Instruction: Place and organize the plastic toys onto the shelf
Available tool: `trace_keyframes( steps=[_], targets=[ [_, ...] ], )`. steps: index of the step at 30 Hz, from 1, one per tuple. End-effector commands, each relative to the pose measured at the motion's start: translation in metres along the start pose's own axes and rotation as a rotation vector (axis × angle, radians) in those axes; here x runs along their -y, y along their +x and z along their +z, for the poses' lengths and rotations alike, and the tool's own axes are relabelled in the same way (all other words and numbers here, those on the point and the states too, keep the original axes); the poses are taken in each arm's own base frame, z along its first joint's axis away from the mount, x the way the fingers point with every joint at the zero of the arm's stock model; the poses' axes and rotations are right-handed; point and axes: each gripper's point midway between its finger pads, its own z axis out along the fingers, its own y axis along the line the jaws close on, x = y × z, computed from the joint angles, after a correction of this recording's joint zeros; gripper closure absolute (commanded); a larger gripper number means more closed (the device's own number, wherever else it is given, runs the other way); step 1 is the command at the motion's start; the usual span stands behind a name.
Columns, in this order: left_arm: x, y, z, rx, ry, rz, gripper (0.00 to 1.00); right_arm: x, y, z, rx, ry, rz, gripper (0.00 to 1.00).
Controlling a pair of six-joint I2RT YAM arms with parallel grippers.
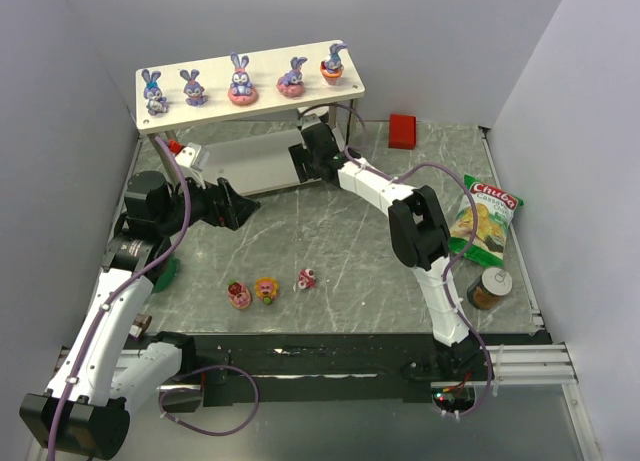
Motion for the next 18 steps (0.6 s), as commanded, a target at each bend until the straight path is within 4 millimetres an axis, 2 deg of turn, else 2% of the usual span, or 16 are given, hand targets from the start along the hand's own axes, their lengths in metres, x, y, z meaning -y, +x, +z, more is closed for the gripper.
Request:
trace_keyframes(
  steps=[1,5,18],
  targets=[
    [0.009,-0.011,-0.002,0.025,0.032,0.010,0.04,0.007,-0.010,0.010,0.018,-0.045,0.028,0.22],
    [0.010,-0.010,-0.002,0.023,0.033,0.011,0.03,0.009,-0.010,0.012,0.009,-0.065,0.034,0.21],
    [0.011,-0.011,-0.002,0.024,0.043,0.018,0.04,0.026,-0.013,-0.008,0.014,0.027,0.067,0.00]
  ],
)
